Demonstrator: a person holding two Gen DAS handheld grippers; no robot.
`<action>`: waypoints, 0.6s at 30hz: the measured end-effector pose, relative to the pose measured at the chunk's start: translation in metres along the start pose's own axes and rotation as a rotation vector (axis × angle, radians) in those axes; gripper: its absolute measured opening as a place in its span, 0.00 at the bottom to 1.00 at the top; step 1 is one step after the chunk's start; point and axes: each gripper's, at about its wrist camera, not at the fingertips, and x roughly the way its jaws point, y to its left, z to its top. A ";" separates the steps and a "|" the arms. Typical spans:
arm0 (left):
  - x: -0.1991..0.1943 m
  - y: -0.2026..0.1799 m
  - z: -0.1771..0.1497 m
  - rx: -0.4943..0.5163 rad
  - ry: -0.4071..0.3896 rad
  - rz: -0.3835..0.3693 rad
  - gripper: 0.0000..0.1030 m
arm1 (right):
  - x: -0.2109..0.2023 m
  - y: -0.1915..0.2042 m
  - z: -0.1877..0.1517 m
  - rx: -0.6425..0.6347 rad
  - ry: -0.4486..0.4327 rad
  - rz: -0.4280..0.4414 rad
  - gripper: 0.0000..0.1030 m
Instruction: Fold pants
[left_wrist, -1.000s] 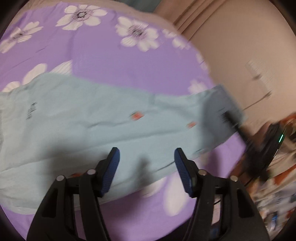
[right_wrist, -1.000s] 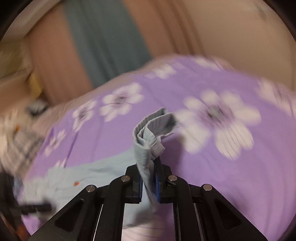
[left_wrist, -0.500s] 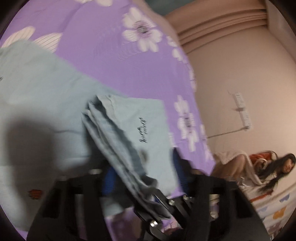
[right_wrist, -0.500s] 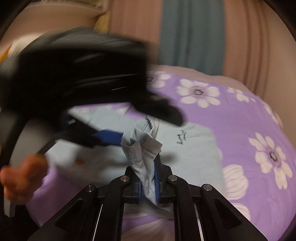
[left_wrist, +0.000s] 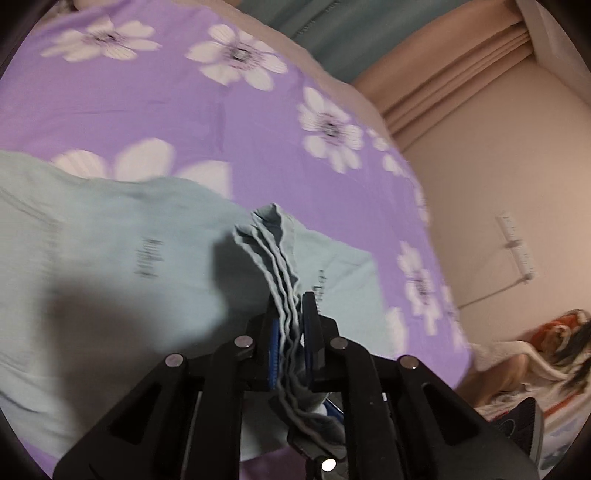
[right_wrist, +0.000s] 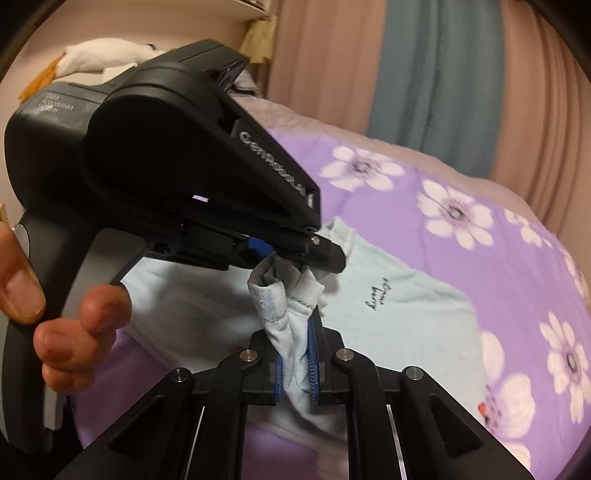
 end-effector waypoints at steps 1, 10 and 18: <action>-0.002 0.006 -0.001 0.007 -0.003 0.044 0.08 | 0.006 0.006 0.003 -0.011 0.006 0.021 0.12; -0.015 0.050 -0.018 -0.022 0.032 0.220 0.17 | 0.042 0.017 -0.010 0.077 0.151 0.204 0.52; -0.033 0.013 -0.016 0.077 -0.006 0.125 0.24 | -0.003 -0.048 -0.009 0.348 0.113 0.309 0.53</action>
